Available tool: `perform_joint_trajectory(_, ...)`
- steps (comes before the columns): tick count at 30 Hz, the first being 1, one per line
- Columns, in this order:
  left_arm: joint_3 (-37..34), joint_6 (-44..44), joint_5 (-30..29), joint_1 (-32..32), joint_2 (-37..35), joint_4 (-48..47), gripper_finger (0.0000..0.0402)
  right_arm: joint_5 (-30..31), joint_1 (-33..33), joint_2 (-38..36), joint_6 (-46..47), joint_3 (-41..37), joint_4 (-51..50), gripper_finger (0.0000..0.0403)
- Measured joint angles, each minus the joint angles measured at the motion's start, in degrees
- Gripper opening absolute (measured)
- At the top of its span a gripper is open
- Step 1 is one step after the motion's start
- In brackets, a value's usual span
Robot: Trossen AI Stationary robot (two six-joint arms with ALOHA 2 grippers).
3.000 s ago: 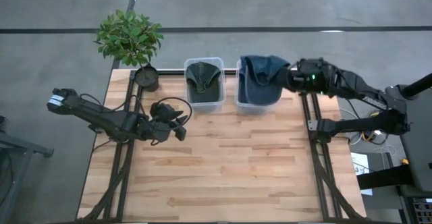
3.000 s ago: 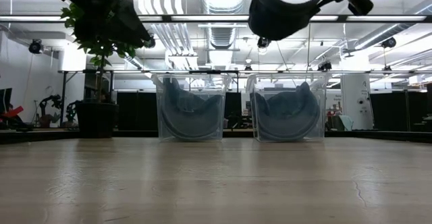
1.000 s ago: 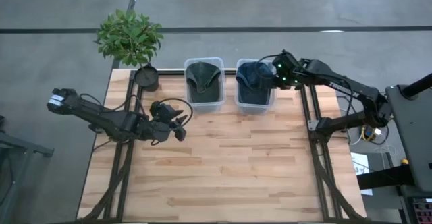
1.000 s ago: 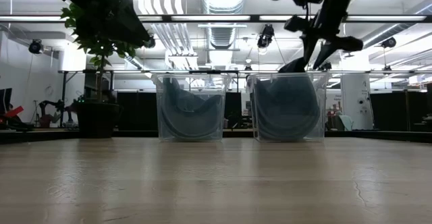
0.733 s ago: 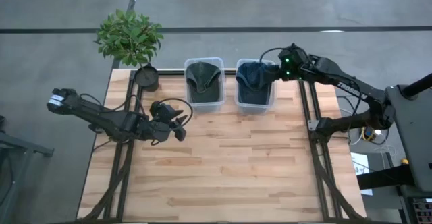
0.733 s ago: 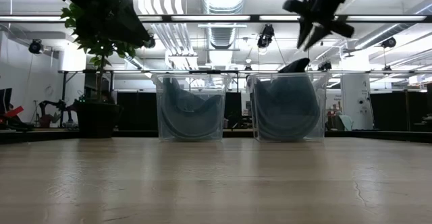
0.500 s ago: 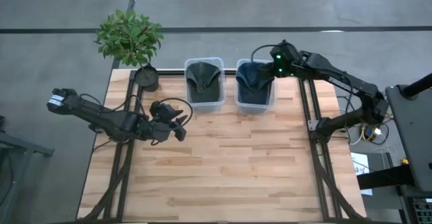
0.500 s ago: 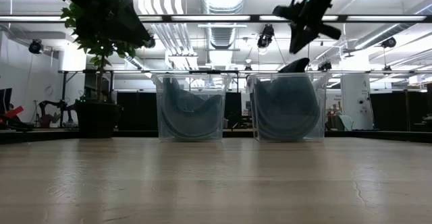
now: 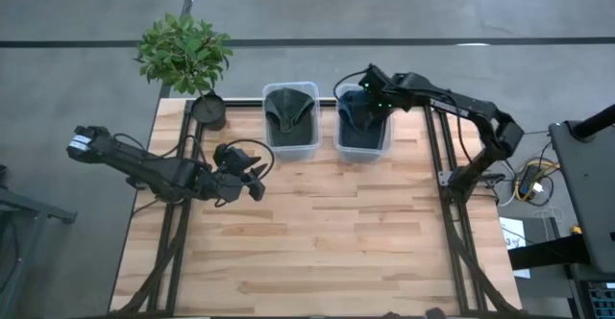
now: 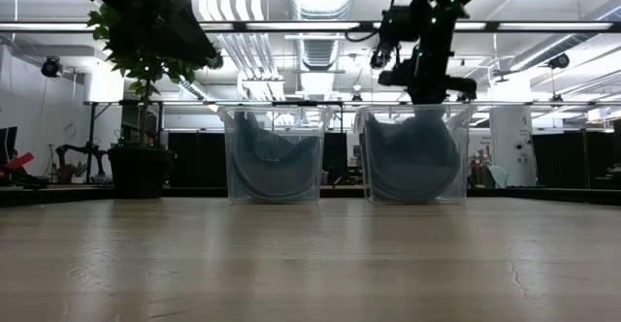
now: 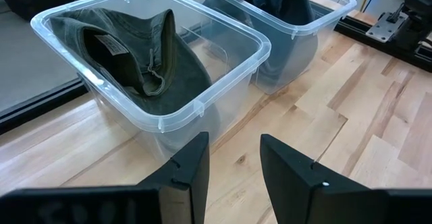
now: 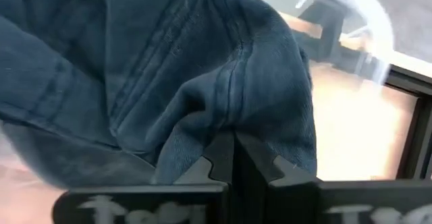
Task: Pick & Place hat
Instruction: Put the blue cap into the right transparent bin, then return to Home Position
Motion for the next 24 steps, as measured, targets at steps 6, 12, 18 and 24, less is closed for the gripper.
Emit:
perform_joint_trajectory(6,0.0,0.0,0.02,-0.01,-0.01,0.16,0.0124,-0.09,-0.05,4.34,-0.57,0.0,0.0,0.0008)
perform_joint_trajectory(12,0.0,0.01,0.01,0.0,-0.01,0.16,0.0124,-0.23,-0.31,5.83,-0.94,0.23,-0.42,0.0008)
perform_joint_trajectory(18,0.0,0.27,0.08,0.01,-0.01,0.11,0.0124,0.66,1.11,-1.52,-3.29,3.37,-0.49,0.0008)
perform_joint_trajectory(24,0.0,0.33,0.2,0.0,-0.01,0.03,0.0124,0.71,5.26,-14.34,-10.89,5.85,-0.55,0.0008)
